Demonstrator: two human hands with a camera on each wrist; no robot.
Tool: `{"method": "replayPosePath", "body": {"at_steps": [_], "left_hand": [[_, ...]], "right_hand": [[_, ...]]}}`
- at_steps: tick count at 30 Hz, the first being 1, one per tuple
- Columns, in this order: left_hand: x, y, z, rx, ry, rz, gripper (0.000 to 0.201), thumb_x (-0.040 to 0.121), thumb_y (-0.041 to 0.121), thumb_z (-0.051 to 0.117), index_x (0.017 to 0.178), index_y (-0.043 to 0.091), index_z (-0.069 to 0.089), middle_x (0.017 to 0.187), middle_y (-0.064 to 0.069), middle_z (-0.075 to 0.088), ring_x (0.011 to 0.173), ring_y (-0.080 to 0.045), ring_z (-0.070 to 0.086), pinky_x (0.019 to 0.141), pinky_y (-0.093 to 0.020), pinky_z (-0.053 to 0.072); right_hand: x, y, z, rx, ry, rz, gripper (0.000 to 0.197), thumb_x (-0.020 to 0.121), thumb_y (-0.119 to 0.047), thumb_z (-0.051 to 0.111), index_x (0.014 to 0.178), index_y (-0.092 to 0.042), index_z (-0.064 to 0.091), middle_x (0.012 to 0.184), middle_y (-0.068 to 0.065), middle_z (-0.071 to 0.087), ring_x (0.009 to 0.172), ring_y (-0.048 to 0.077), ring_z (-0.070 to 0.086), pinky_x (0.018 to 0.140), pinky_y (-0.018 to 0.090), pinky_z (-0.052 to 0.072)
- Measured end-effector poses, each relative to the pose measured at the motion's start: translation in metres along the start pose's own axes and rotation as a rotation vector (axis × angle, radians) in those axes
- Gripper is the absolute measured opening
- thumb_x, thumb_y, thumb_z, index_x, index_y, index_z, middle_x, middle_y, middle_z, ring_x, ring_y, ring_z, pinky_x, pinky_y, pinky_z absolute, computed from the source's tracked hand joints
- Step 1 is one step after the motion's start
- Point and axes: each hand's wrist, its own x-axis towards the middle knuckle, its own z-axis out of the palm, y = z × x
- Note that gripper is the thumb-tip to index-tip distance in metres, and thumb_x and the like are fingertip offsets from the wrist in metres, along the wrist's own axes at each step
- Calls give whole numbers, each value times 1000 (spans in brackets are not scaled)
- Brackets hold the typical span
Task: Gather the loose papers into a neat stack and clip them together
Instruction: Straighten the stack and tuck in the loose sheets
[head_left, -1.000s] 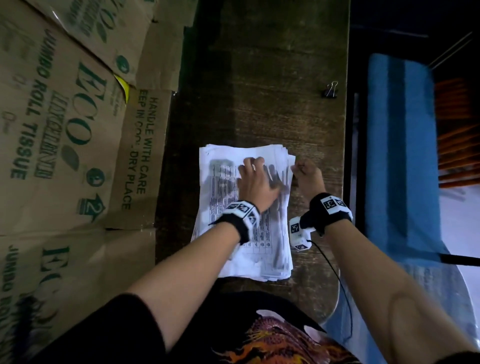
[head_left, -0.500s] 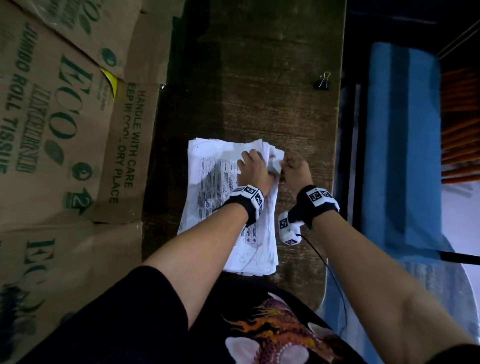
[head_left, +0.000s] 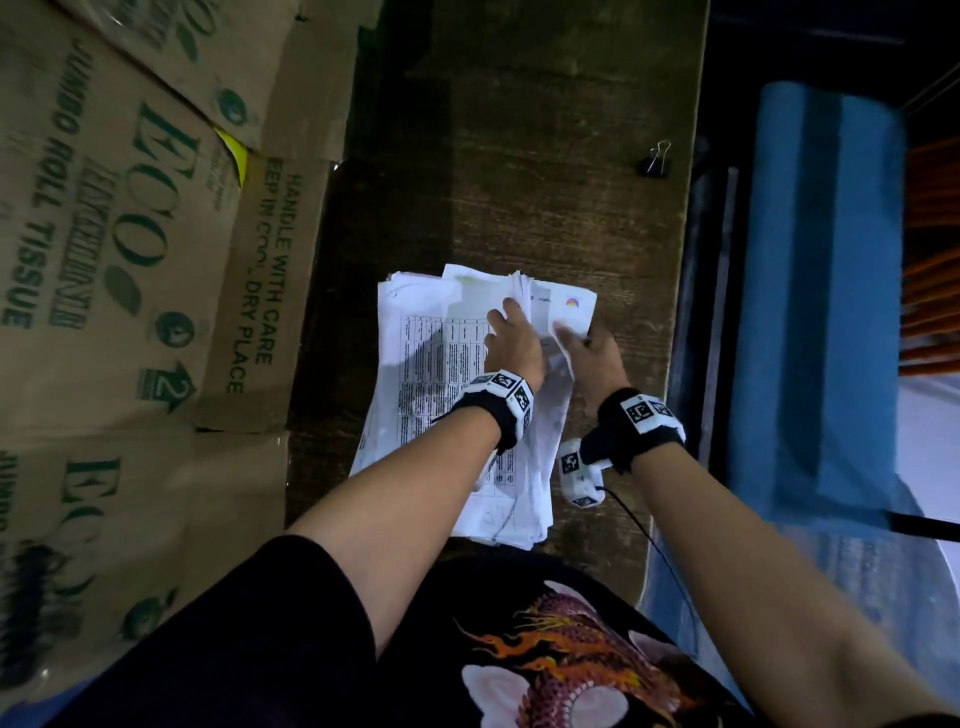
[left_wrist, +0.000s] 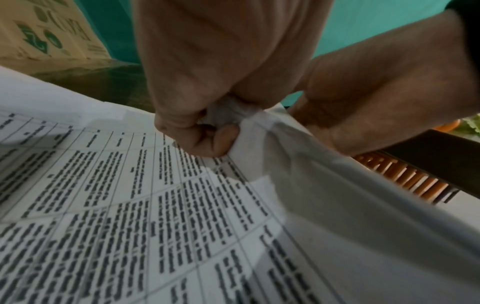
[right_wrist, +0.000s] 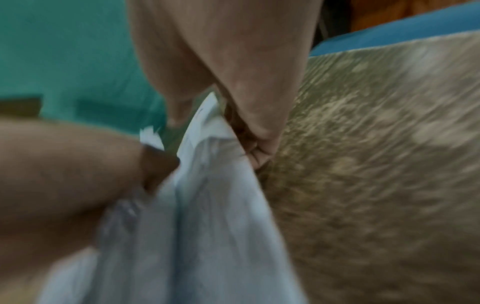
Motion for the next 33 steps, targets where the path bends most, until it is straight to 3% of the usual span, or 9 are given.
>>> {"method": "replayPosePath", "body": {"at_steps": [2,5,13,17,20,23,28,30,33], "left_hand": [[0,1,0,17,14,-9,59,85,0,55,136,6,24,126,-18,35,106,-44,50,68,-46,36],[-1,3,-3,26,21,-25,57,89,-6,40,141,7,19,130,-19,33,110,-44,48,73,-49,41],[-7,14,-17,57,29,-4,61,89,-8,39,143,7,15,134,-18,29,116,-41,43,72,-47,41],[-11,23,-25,72,16,22,61,90,-5,41,143,7,15,135,-17,28,118,-41,41,83,-49,44],[-13,22,-28,67,-43,19,65,86,-3,51,141,7,18,135,-18,29,119,-42,42,86,-48,44],[-15,14,-25,50,-124,-12,61,89,4,53,140,6,20,136,-18,29,122,-44,41,94,-48,40],[-22,6,-17,65,-135,-20,63,89,0,49,143,6,18,137,-19,28,123,-45,39,98,-50,38],[-23,9,-18,58,-111,-26,62,89,-1,48,143,7,18,138,-18,27,125,-43,37,98,-52,39],[-20,7,-17,84,-121,-28,66,91,2,47,147,8,12,142,-19,24,128,-42,34,100,-53,37]], "right_hand": [[-6,5,1,-227,-81,-42,20,86,-13,67,95,4,67,91,12,71,80,17,65,64,25,49],[-7,9,-4,-312,-46,-93,14,82,-5,67,93,2,71,95,16,73,88,24,68,77,37,56],[-6,-9,-16,-171,-23,-16,13,85,-7,66,94,3,69,90,12,71,78,23,67,65,34,55],[-19,-12,8,-31,-37,119,26,93,-19,44,77,-3,56,79,13,57,75,31,58,56,26,47],[-23,-6,20,-145,-102,40,27,80,-32,55,73,-5,55,79,8,60,72,14,46,64,29,39],[-25,-4,24,-244,-100,15,14,89,-5,53,81,1,62,88,7,60,82,12,46,68,26,34],[-28,-12,18,-291,-5,2,20,89,2,47,70,3,53,68,11,53,79,14,33,40,15,28],[-33,-15,20,-310,-21,-2,19,92,1,47,85,11,61,85,21,62,95,40,62,54,16,32],[-31,-9,24,-226,-85,11,22,90,0,49,72,-2,61,74,10,61,78,25,56,69,31,43]]}}
